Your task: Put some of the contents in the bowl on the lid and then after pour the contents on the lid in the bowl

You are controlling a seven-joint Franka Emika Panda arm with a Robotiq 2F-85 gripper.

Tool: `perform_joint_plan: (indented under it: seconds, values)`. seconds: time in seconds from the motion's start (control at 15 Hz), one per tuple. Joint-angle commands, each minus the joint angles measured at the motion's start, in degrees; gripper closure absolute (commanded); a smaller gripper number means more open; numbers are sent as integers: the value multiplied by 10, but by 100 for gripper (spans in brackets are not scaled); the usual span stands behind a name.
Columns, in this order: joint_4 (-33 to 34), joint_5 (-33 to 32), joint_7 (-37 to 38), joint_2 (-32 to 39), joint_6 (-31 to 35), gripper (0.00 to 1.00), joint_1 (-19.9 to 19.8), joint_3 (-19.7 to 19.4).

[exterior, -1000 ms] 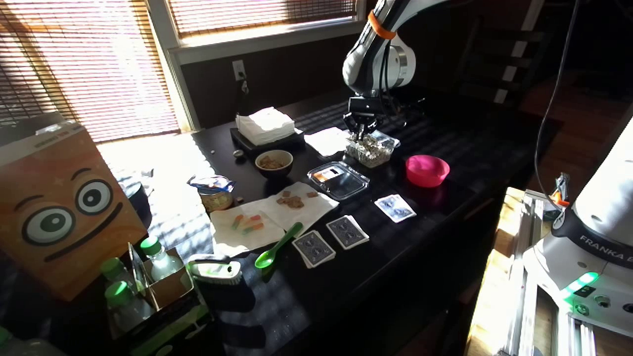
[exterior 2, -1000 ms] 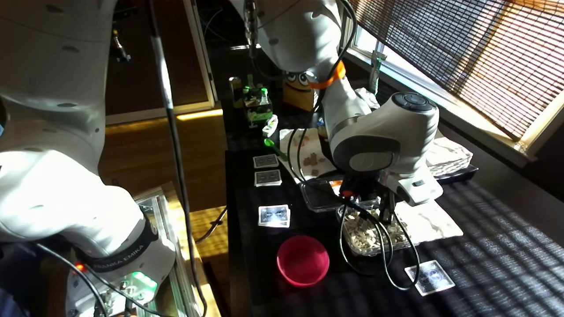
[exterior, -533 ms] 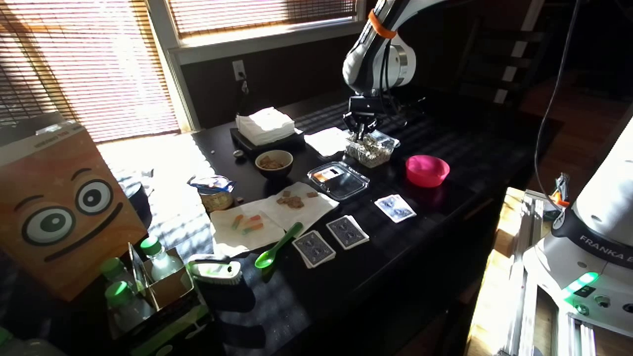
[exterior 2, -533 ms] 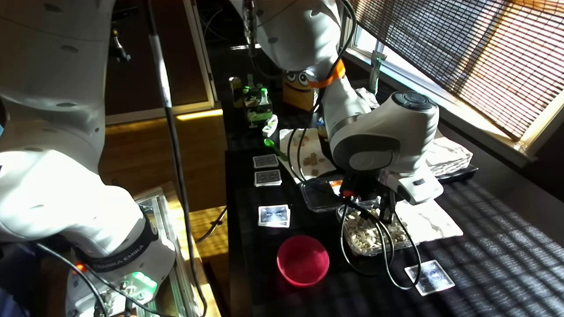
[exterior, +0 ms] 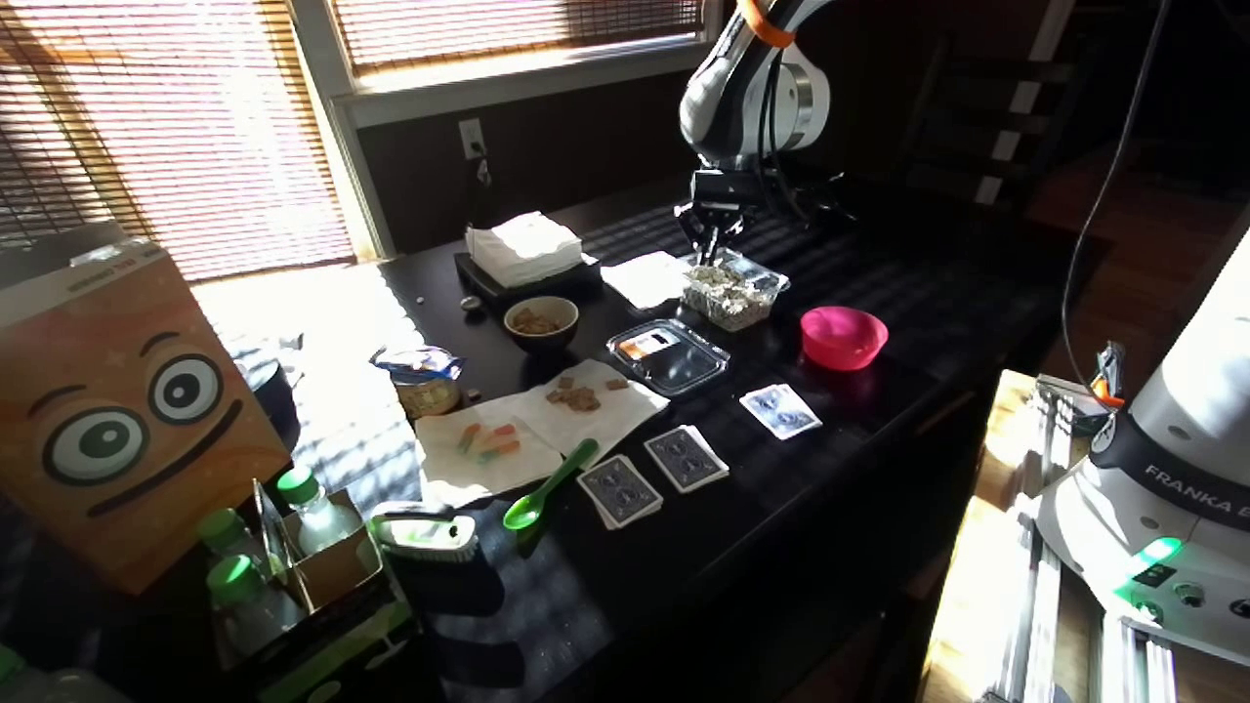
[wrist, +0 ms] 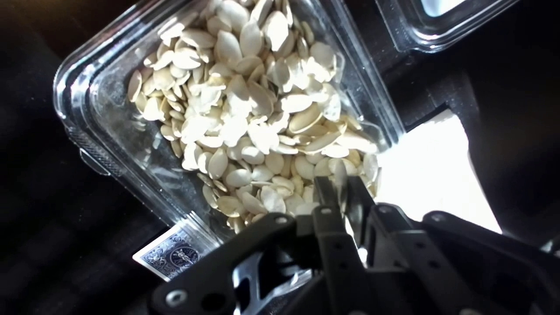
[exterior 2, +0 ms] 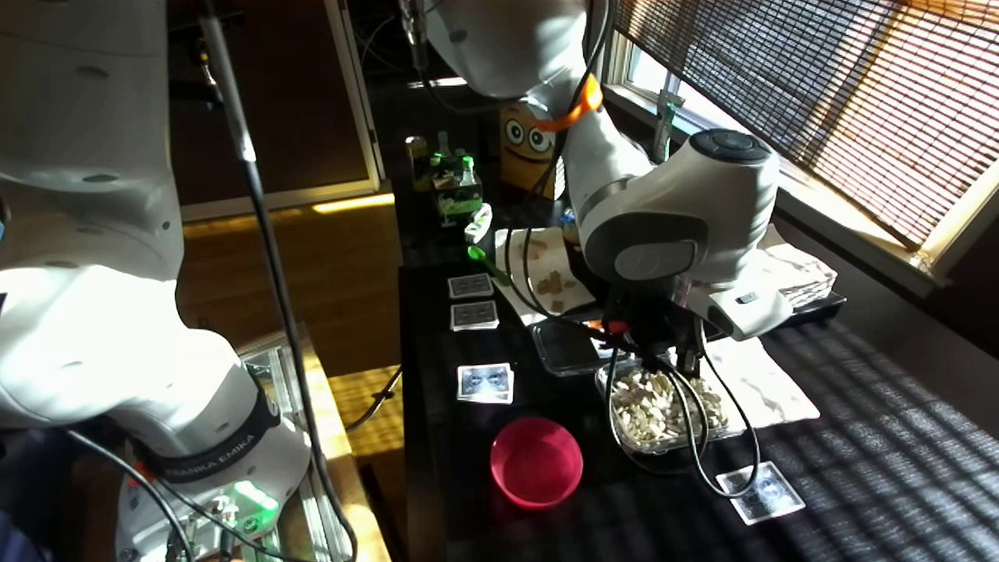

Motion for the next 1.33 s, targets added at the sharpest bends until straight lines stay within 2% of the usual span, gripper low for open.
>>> perform_joint_plan:
  seconds: [0.0,0.27,0.47,0.87,1.27]
  values:
    - [-42,-12,-16,-56,-17,97,10,-4]
    - [-67,-29,-23,-100,-76,97,21,-2]
    - [-89,-27,-54,-133,-107,97,24,18]
    - [-133,-13,-114,-164,-83,97,41,67]
    - [-152,-12,-166,-142,-45,97,59,103]
